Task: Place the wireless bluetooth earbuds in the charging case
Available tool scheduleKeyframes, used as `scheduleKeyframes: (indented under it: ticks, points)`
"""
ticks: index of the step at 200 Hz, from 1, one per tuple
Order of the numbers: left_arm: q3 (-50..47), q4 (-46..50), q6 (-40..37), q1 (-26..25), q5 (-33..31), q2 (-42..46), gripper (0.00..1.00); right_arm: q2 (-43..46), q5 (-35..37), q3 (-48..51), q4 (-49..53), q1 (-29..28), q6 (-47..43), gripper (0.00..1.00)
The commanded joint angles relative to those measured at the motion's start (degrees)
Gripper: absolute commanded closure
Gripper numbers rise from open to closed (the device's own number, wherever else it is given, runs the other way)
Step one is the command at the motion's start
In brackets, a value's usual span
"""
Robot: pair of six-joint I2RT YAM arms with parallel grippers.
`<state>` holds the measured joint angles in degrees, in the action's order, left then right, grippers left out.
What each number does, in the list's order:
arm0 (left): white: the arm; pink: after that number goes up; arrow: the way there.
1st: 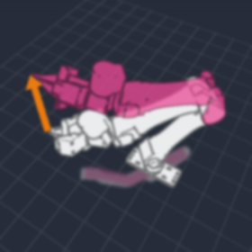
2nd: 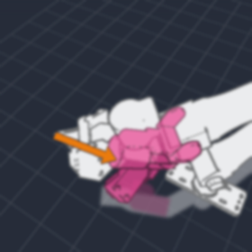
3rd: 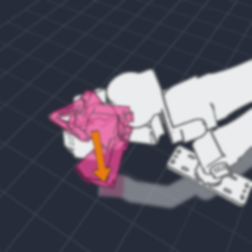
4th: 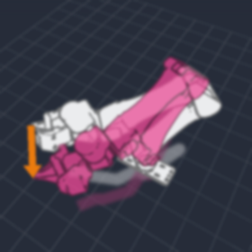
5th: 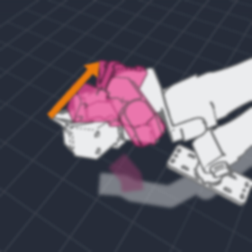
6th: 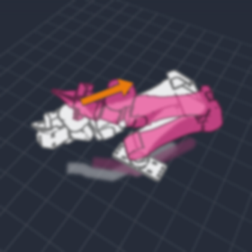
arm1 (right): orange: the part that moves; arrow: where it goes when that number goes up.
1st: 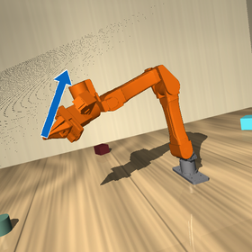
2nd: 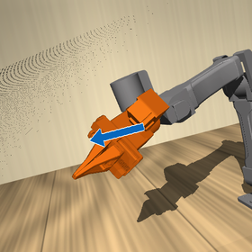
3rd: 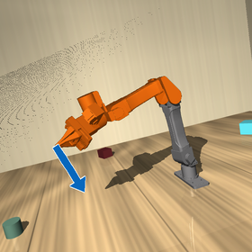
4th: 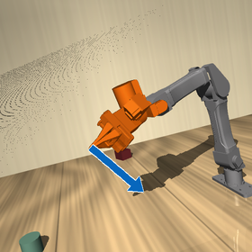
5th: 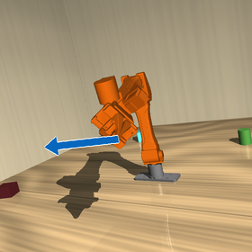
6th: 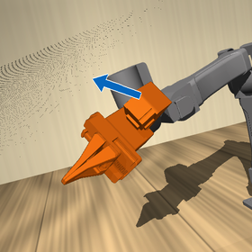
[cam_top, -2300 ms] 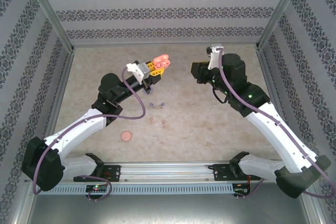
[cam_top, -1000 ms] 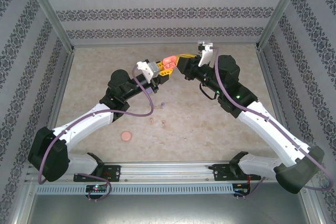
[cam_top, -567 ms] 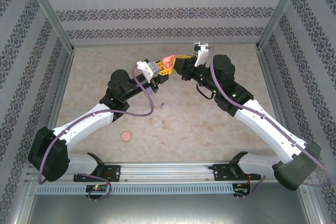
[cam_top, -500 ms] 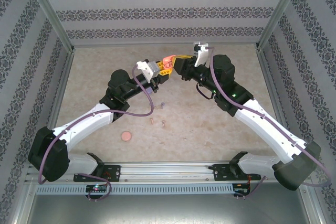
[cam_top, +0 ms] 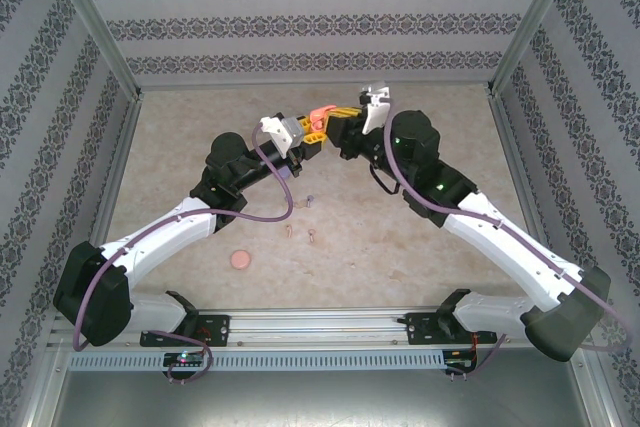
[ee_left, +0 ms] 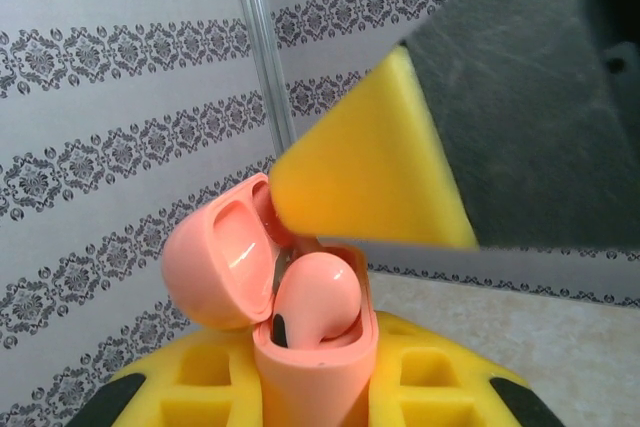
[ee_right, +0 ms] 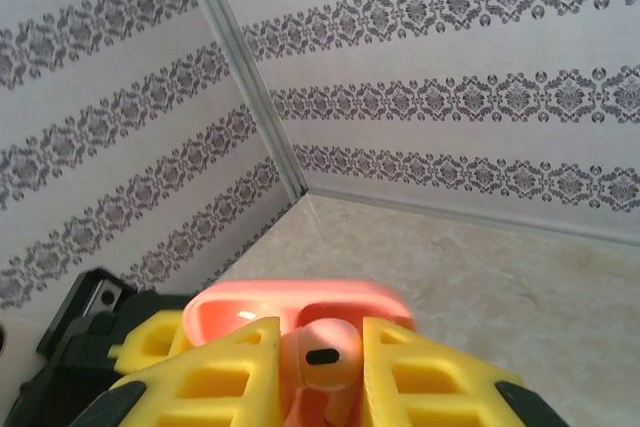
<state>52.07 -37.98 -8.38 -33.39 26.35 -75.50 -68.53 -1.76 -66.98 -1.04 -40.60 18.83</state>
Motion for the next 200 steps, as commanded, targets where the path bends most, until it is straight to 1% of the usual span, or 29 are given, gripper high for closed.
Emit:
scheduleKeyframes:
  ticks: [1,27,56,82,107,160,200]
  points:
    - [1.28,-4.09,0.48,-0.89,0.63,0.45,1.0,-0.72,4.61,-0.52,4.21,-2.19,-5.9,0.78]
    - [1.41,-4.04,0.47,-0.89,0.59,0.49,1.0,-0.9,6.75,-0.09,5.17,-3.6,-7.72,0.78]
    - [1.45,-3.95,0.49,-0.89,0.63,0.51,1.0,-0.22,8.99,1.07,5.12,-3.85,-7.49,0.78]
    - [1.45,-3.85,0.68,-0.93,0.81,0.28,1.0,0.23,8.68,0.98,4.14,-3.28,-6.12,0.79]
    - [1.45,-3.77,0.83,-0.98,0.86,0.32,1.0,0.26,6.95,-0.1,3.39,-1.97,-3.85,0.79]
    - [1.19,-3.79,0.76,-1.07,0.8,0.44,1.0,0.48,0.15,-1.14,-0.07,2.56,3.69,0.79]
    - [1.1,-3.86,0.65,-1.09,0.77,0.38,1.0,0.43,-1.68,-1.14,-0.37,3.88,5.69,0.79]
